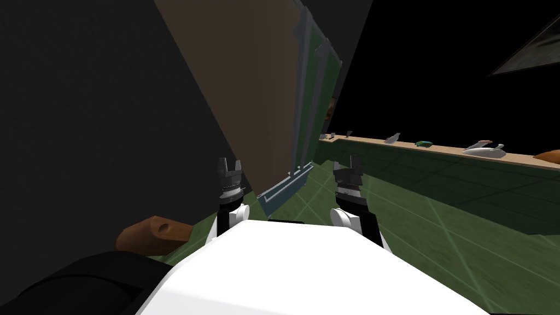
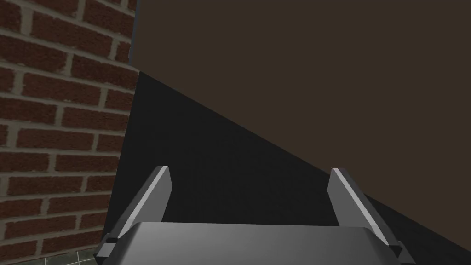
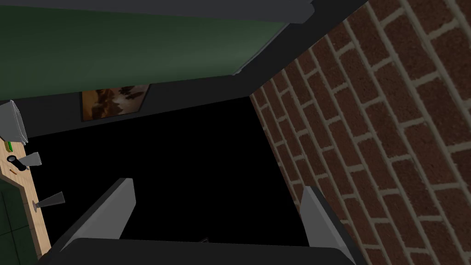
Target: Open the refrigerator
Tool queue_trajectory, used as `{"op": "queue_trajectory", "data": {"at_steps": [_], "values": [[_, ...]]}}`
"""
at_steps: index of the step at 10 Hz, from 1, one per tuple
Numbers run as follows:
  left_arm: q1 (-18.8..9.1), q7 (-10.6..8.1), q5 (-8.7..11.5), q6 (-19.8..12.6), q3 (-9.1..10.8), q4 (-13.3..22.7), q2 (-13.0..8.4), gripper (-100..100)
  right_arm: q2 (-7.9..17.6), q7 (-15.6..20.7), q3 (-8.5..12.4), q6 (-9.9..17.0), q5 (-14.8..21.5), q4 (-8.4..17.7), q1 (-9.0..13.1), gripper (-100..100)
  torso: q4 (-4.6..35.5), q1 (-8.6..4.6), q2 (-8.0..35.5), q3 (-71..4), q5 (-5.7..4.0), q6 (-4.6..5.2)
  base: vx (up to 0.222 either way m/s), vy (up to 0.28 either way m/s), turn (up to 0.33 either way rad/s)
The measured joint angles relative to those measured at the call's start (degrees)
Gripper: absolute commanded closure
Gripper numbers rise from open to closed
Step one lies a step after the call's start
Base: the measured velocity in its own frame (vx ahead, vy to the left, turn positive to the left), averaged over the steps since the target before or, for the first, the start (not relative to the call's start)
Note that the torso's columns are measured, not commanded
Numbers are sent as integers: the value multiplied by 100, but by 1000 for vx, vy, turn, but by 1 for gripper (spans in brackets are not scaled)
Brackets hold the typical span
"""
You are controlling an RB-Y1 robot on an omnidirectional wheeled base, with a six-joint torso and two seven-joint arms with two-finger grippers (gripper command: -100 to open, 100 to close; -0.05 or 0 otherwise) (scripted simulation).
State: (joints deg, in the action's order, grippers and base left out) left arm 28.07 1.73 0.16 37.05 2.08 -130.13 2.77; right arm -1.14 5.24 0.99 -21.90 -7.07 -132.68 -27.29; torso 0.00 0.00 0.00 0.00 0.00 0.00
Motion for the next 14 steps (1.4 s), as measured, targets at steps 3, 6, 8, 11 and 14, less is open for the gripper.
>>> {"op": "queue_trajectory", "data": {"at_steps": [3,6,8,11,14], "values": [[0,0,0,0,0,-1,0,0,0,0,0,0,0,-1,0,0,1006,0,1003,-2014,0,0,0,0,0],[0,0,0,0,0,-1,0,0,0,0,0,0,0,-1,0,0,2268,0,2269,-4536,0,0,0,0,0],[0,0,0,0,0,-2,0,0,0,0,0,-1,0,-2,0,0,3114,0,3116,-6227,0,0,0,0,0],[-14,10,-9,3,-10,62,-102,-100,0,0,0,0,0,0,0,0,4149,1,4154,-8314,1,0,2,0,-2],[-98,27,-13,60,15,402,-439,-100,0,0,0,0,0,1,-1,0,4226,0,4226,-8456,0,0,0,0,0]]}}
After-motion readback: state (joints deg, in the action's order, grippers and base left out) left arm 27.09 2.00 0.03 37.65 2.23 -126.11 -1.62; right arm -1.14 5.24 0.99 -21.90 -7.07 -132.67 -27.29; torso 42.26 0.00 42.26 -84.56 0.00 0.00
